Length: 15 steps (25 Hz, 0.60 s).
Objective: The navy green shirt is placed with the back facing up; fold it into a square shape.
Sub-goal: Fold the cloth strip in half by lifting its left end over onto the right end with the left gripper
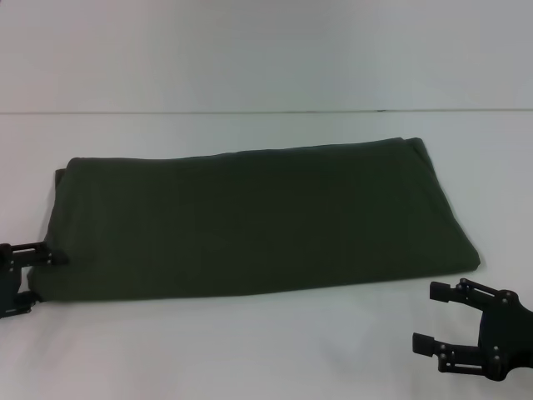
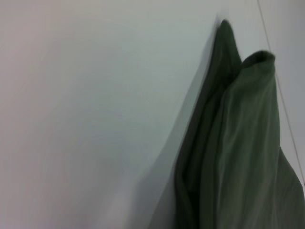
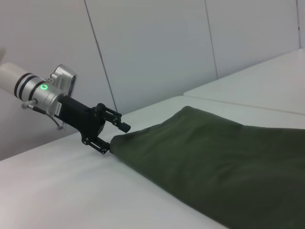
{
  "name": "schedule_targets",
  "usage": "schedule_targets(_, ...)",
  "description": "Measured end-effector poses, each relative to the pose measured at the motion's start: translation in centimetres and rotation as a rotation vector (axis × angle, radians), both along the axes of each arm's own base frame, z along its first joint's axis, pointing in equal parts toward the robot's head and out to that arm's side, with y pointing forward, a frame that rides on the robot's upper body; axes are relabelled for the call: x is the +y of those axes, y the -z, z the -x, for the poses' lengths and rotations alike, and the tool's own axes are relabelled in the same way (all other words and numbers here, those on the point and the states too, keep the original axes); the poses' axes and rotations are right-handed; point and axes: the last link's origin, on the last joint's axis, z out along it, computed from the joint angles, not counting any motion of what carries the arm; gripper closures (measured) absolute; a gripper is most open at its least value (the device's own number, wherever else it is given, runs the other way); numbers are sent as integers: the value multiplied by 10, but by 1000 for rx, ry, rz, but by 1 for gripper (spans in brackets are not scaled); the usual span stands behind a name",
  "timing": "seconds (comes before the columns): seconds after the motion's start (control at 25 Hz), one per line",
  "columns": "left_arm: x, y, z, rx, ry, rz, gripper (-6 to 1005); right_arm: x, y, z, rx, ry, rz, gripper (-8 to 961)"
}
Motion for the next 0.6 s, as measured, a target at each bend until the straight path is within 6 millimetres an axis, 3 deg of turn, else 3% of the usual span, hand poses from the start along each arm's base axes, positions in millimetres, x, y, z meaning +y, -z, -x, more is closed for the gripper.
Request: schedule_targets(0.6,1,2,0,17,20,-16,737,-1,-4,0,18,2,-12,8)
